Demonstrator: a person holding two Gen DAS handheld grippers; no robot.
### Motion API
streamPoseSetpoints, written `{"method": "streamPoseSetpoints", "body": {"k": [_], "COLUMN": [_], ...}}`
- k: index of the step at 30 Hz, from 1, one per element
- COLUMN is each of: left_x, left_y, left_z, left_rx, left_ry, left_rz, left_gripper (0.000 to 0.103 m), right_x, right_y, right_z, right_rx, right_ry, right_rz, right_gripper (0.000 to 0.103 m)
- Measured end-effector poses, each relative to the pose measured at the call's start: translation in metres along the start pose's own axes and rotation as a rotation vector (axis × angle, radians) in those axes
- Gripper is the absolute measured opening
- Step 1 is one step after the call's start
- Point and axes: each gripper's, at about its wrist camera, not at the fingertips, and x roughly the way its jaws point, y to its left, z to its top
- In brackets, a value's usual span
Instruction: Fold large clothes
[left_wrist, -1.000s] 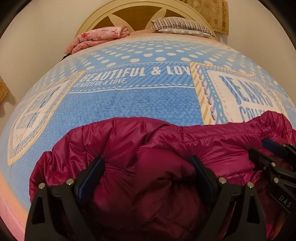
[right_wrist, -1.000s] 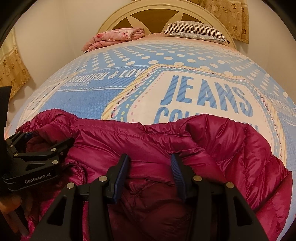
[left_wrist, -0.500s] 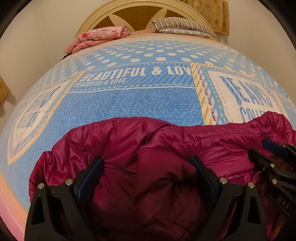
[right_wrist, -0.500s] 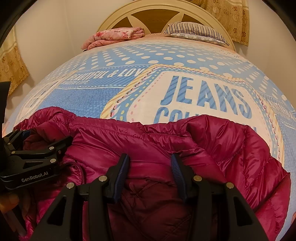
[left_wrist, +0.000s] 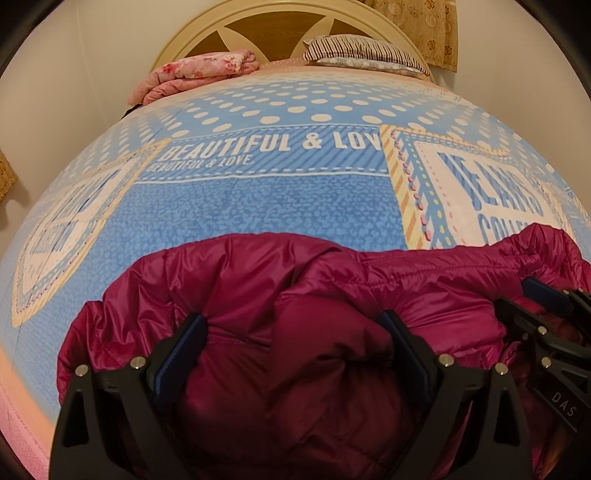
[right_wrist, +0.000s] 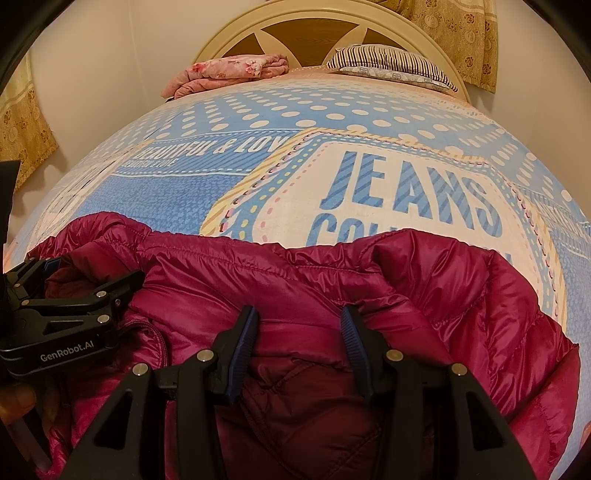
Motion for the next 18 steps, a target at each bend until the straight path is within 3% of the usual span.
{"method": "streamPoseSetpoints", "body": {"k": [14, 18], "left_x": [-0.001, -0.036], "left_y": [0.002, 0.012], "left_z": [0.002, 0.001], "left_rx": [-0.003, -0.034], "left_ry": [0.011, -0.032], "left_rz": [-0.009, -0.062], "left_gripper": [0.097, 0.097], "right_x": [0.0, -0.024], "right_y": [0.0, -0.009], "right_z": [0.001, 0.002], "right_rx": [-0.008, -0.008], "right_ry": [0.003, 0.002], "right_rz": [-0.004, 0.05], "right_gripper": [0.049, 0.051]}}
